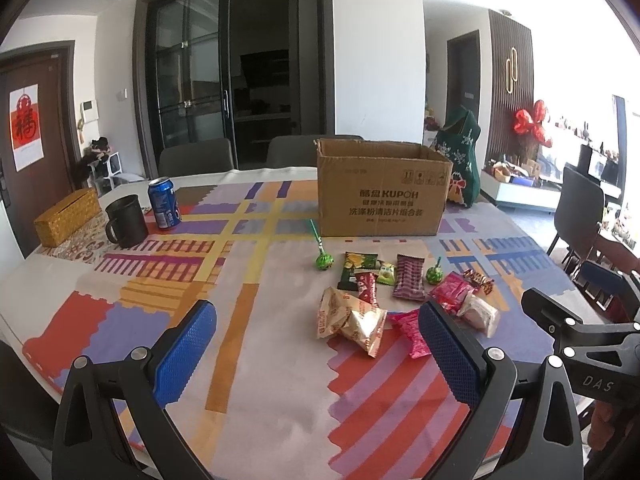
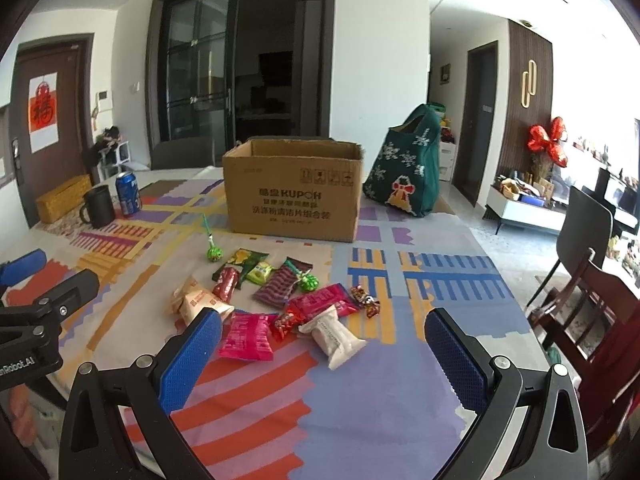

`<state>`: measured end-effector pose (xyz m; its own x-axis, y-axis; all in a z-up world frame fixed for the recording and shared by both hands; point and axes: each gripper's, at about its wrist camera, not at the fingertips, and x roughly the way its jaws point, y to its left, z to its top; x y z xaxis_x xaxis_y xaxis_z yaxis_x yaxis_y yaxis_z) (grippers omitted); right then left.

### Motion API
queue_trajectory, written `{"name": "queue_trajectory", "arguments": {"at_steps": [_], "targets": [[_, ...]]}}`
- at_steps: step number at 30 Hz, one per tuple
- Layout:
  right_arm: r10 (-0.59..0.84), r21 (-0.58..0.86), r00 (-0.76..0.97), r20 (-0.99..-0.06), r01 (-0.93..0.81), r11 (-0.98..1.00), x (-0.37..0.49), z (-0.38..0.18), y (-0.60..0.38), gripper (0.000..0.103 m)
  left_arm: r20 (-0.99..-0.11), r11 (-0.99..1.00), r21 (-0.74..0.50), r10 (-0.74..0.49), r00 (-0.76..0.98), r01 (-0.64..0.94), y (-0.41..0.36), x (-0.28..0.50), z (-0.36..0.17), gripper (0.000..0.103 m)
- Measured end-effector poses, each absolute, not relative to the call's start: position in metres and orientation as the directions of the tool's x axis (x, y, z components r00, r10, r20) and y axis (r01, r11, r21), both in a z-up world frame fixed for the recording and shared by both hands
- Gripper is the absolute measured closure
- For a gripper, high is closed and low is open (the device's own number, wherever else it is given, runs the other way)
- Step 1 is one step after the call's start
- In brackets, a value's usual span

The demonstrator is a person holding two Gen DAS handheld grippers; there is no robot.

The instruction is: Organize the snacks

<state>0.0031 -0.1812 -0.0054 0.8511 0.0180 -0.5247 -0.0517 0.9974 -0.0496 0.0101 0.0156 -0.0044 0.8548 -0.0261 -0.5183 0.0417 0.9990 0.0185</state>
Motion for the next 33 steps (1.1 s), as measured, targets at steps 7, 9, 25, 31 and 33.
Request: {"name": "queue_trajectory", "arguments": {"at_steps": [7,9,25,31,33], "targets": [[0.057,-0.048,0.829,-0.557,-0.101,0.994,0.029,-0.012,-0.164,0.001,-0.539,0.995,0.026,-0.064,0.840,0.093,0.026,0.033,-0.011,0.001],[0.075,-0.037,0.816,-0.573,-0.117,0.992,0.038,-0.016,-0.160,0.001,-0.546,0.993,0.032,-0.080,0.834,0.116,0.028,0.042,-0.013,0.001],[0.121,0.010,0.668,-0.734,-0.168,0.986,0.091,-0.064,-0.138,0.014,-0.683,0.970,0.023,-0.160,0.712,0.241,0.028,0.109,-0.063,0.011],[0.155,0.068,0.596,-0.788,-0.166,0.984,0.109,-0.084,-0.138,0.023,-0.728,0.968,-0.036,-0.195,0.657,0.247,0.027,0.129,-0.080,0.014],[0.160,0.082,0.575,-0.802,-0.160,0.984,0.113,-0.089,-0.139,0.025,-0.740,0.966,-0.060,-0.211,0.639,0.250,0.026,0.135,-0.085,0.016]]}}
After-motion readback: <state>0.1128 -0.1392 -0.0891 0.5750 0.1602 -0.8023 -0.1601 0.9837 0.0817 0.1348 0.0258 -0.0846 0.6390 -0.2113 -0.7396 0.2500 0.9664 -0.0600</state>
